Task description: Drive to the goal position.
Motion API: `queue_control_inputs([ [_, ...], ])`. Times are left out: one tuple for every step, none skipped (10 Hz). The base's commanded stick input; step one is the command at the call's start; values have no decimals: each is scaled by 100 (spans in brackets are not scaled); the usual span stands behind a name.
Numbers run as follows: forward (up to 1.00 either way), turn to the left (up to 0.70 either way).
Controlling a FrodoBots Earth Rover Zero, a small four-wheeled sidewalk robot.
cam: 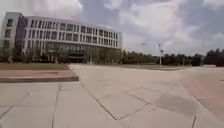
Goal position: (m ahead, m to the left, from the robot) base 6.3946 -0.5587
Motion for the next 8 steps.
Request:
queue_control_inputs([
  [50, -2],
  [50, -2],
  [50, -2],
  [50, -2],
  [50, -2],
  [50, -2],
  [50, -2],
  [50, -2],
])
